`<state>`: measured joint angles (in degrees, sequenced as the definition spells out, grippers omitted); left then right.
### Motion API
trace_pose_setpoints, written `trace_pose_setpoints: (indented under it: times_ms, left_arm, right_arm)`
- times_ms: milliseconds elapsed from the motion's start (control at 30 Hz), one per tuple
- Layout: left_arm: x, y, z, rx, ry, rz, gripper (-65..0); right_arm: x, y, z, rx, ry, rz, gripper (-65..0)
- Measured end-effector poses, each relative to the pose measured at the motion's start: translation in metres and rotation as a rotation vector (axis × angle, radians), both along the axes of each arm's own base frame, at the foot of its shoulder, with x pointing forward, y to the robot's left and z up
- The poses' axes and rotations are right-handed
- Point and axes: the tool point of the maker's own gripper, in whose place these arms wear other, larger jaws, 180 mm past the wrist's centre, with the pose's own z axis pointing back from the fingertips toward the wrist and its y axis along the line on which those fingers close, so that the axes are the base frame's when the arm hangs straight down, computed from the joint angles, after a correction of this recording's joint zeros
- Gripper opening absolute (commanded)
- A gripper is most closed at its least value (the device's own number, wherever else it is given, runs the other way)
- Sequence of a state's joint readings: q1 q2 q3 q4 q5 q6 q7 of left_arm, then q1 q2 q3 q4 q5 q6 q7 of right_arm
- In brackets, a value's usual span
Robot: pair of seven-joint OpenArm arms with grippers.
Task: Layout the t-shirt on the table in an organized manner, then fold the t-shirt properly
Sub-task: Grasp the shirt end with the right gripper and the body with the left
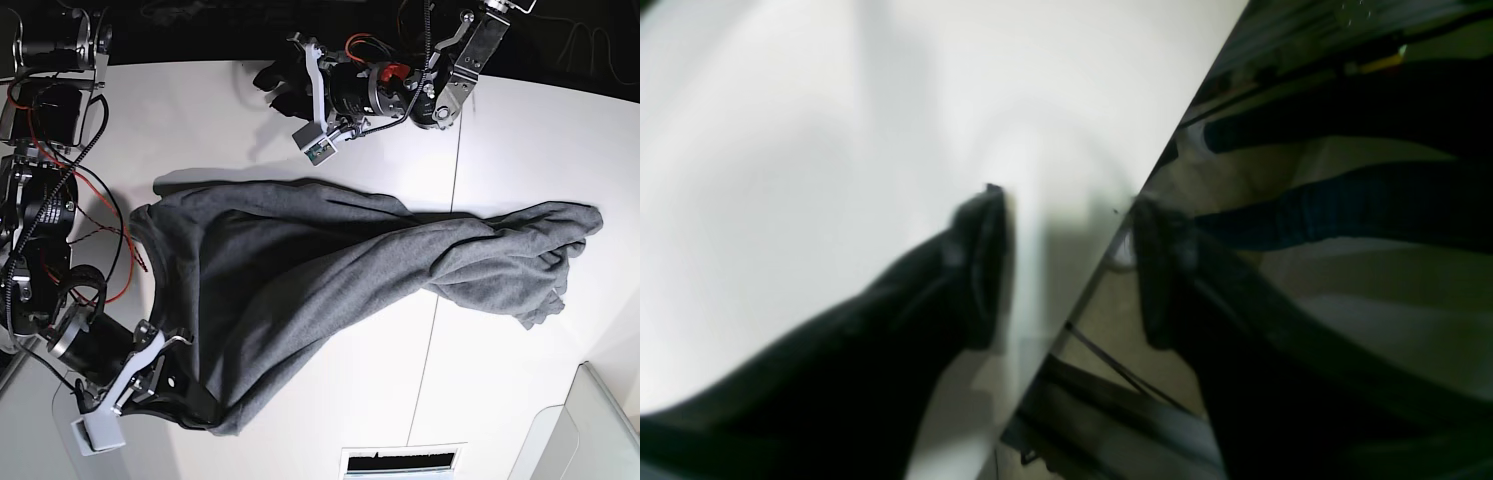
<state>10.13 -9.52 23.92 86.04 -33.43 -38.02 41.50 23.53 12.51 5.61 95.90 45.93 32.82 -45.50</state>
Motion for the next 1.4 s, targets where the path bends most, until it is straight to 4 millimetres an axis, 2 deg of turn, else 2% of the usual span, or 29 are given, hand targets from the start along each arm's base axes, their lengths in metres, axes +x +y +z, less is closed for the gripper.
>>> trace_pose_setpoints:
  times_ms: [200, 300, 400, 467, 633, 733, 867, 967, 1100, 1400]
  left_arm:
    - [0.009, 0.0, 0.002, -0.006, -0.058, 0.021, -28.6]
    - [0.015, 0.0, 0.005, -0.014, -0.096, 0.036, -28.6]
    - [0.028, 0.004, 0.002, 0.033, -0.166, 0.077, -28.6]
    - [0.038, 0.01, -0.005, 0.105, -0.211, 0.103, -28.6]
    - [0.07, 0.014, 0.0, 0.175, -0.295, 0.185, -28.6]
    - [0.095, 0.011, 0.012, 0.197, -0.361, 0.209, -28.6]
    - [0.12, -0.006, 0.036, 0.147, -0.418, 0.226, -28.6]
    - [0.123, -0.023, 0.044, 0.102, -0.41, 0.237, -28.6]
    - [0.119, -0.039, 0.042, 0.07, -0.38, 0.248, -28.6]
    - [0.152, -0.046, 0.026, 0.117, -0.373, 0.319, -28.6]
  right_arm:
    - [-0.019, 0.051, 0.023, -0.038, -0.084, 0.14, -65.0]
    - [-0.028, 0.073, 0.045, -0.022, -0.149, 0.194, -65.0]
    - [-0.027, 0.086, 0.063, -0.011, -0.196, 0.212, -65.0]
    - [-0.024, 0.088, 0.068, -0.019, -0.215, 0.203, -65.0]
    - [-0.021, 0.086, 0.068, -0.037, -0.219, 0.192, -65.0]
    - [-0.019, 0.085, 0.066, -0.054, -0.22, 0.182, -65.0]
    - [-0.017, 0.083, 0.063, -0.075, -0.22, 0.168, -65.0]
    - [-0.012, 0.081, 0.058, -0.085, -0.209, 0.155, -65.0]
    - [-0.01, 0.081, 0.052, -0.087, -0.19, 0.152, -65.0]
    - [-0.01, 0.081, 0.052, -0.086, -0.189, 0.152, -65.0]
